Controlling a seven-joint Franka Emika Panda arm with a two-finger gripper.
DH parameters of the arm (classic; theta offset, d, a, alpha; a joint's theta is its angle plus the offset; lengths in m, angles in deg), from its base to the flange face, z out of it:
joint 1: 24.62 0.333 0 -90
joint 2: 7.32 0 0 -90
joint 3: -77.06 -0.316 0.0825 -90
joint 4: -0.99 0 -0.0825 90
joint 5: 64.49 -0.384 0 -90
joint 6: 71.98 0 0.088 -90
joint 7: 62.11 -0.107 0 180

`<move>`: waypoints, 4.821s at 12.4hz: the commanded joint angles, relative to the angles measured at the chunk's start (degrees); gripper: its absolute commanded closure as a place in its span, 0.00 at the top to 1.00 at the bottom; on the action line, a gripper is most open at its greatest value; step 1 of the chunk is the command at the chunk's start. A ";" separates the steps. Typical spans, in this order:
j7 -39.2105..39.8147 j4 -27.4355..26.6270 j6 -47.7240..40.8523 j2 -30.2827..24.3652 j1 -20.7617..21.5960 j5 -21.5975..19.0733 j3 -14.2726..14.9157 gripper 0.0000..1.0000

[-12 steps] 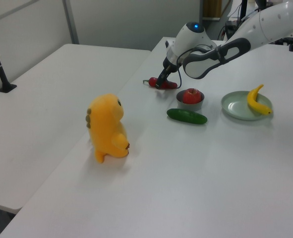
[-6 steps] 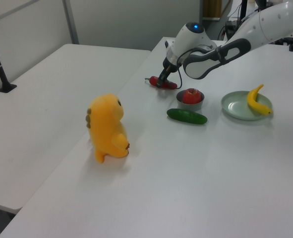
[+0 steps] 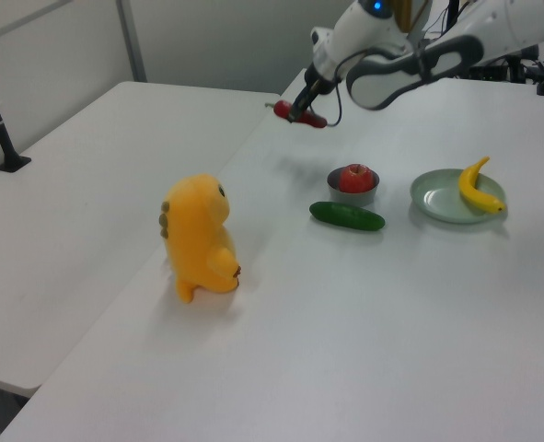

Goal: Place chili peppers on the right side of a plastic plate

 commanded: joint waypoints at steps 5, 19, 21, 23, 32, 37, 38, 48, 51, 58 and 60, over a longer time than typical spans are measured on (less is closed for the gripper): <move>-1.34 -14.64 -19.55 -20.61 0.56 -1.92 -0.23 0.13; 24.13 -35.37 -49.38 -38.99 -3.21 -4.83 0.65 0.13; 25.90 -38.46 -49.02 -40.04 -5.85 -4.13 0.65 0.13; 29.49 -41.01 -47.71 -40.93 -8.04 -4.13 0.73 0.13; 38.73 -56.64 -22.52 -41.98 -11.39 -3.95 5.91 0.13; 39.35 -62.81 -8.53 -41.37 -11.31 -4.74 6.18 0.13; 39.44 -64.04 -6.33 -41.02 -10.87 -4.74 6.18 0.13; 37.25 -62.29 -9.91 -39.17 -9.29 -6.41 5.83 0.60; 35.15 -59.85 -13.93 -39.61 -9.29 -7.98 5.83 0.94; 14.71 -29.72 -46.96 -40.31 -7.26 -11.33 1.89 1.00; 9.67 -24.09 -53.64 -40.84 -6.74 -11.42 1.27 1.00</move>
